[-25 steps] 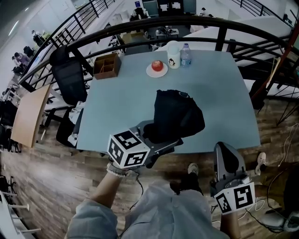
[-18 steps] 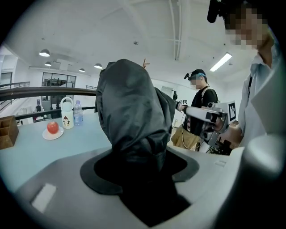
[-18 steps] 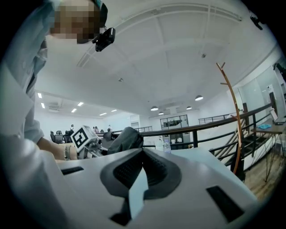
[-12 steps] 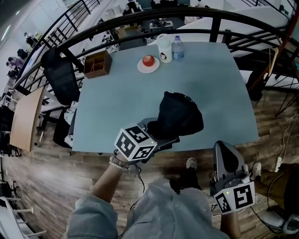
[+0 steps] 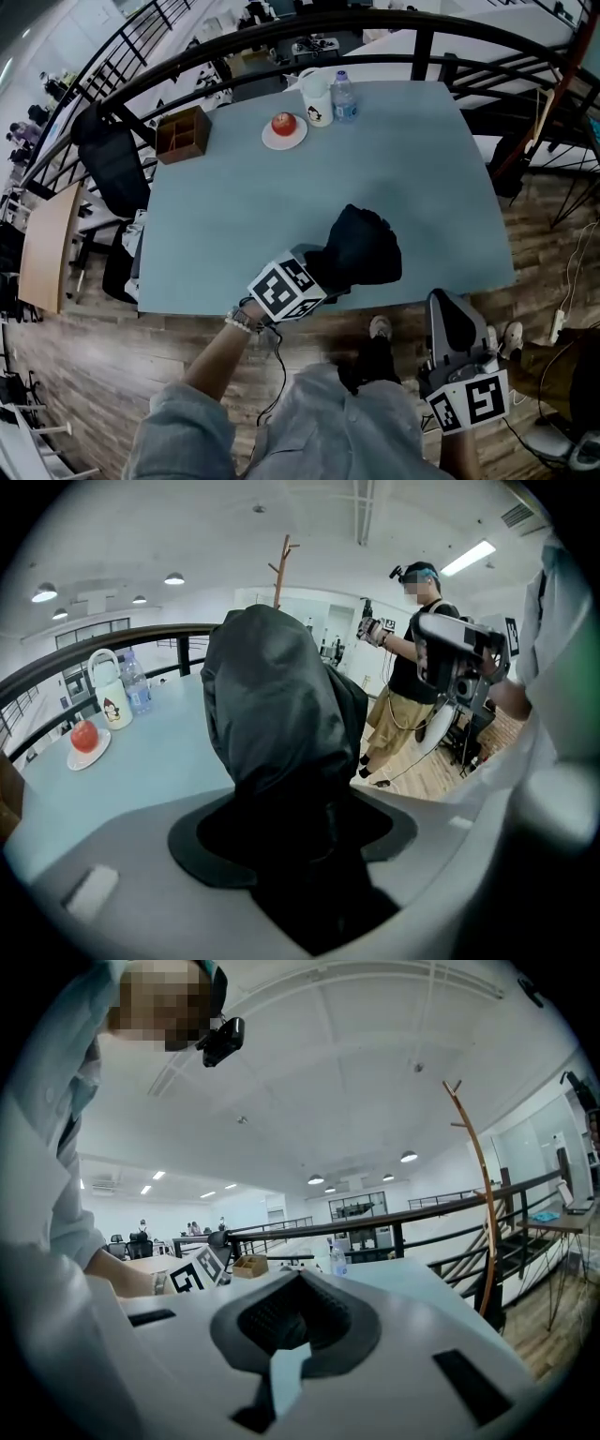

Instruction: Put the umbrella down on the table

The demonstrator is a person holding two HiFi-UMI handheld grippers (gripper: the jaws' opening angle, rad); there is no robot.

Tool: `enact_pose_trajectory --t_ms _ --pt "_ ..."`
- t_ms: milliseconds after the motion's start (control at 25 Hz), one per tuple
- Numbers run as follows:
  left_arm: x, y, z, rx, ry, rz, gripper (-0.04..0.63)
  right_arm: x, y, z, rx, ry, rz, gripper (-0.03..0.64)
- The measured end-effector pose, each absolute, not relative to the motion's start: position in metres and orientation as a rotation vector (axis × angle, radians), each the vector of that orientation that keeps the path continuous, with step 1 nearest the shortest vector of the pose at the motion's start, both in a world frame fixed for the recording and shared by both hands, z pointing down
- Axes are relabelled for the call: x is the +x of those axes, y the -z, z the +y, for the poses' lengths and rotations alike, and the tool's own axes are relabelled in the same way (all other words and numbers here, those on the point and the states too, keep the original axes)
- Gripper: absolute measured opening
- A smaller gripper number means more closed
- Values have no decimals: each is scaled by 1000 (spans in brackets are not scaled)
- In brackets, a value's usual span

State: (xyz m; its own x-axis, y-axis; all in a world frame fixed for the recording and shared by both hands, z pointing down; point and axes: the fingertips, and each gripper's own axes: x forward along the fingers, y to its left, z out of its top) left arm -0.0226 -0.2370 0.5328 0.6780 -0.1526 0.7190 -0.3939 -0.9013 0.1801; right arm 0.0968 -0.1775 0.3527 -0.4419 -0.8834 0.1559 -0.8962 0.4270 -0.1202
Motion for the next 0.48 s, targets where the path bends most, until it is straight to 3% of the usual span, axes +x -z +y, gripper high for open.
enact_pose_trajectory --t_ms 480 --pt "-14 -601 -237 2520 -1410 -304 279 109 -366 -192 1613 -352 -2572 -8"
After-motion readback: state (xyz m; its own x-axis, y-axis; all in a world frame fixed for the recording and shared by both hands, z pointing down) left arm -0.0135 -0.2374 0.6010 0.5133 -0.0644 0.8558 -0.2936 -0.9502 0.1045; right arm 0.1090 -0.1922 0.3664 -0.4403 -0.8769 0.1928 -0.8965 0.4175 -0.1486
